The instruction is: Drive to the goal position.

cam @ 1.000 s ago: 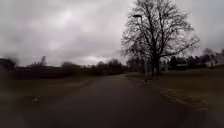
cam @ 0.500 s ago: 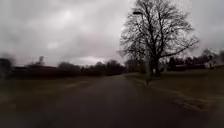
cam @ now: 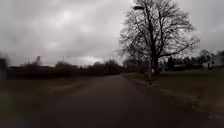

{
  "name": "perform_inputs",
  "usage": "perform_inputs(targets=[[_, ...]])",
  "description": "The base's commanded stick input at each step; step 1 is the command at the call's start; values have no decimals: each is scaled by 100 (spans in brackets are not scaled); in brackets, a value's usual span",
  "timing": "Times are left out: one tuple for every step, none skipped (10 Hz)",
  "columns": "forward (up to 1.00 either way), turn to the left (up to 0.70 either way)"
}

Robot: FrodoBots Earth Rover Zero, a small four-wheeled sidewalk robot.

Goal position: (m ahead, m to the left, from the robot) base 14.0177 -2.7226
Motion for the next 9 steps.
perform_inputs(targets=[[100,0],[100,0],[100,0],[100,0],[100,0],[100,0],[100,0],[100,0],[100,0]])
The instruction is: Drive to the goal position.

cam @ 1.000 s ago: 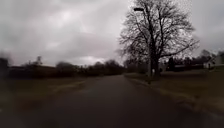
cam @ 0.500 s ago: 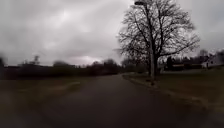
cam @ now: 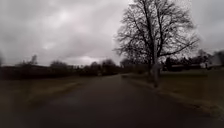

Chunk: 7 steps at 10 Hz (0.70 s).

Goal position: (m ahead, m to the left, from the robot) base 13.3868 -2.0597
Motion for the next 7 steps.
perform_inputs(targets=[[100,0],[100,0],[100,0],[100,0],[100,0],[100,0],[100,0]])
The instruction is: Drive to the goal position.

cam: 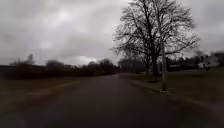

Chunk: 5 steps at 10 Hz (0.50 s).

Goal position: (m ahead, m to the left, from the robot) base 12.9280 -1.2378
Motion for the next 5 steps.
perform_inputs(targets=[[100,6],[100,25],[100,36],[100,40],[100,40]])
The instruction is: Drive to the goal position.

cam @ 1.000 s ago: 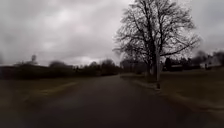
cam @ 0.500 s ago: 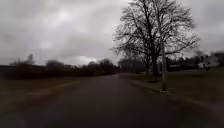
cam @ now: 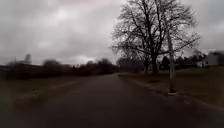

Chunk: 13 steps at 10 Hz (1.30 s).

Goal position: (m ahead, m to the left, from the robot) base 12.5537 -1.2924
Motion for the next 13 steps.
perform_inputs(targets=[[100,40],[100,35],[100,30],[100,14],[100,0],[100,0],[100,0],[100,0],[100,0],[100,0],[100,0],[100,0],[100,0]])
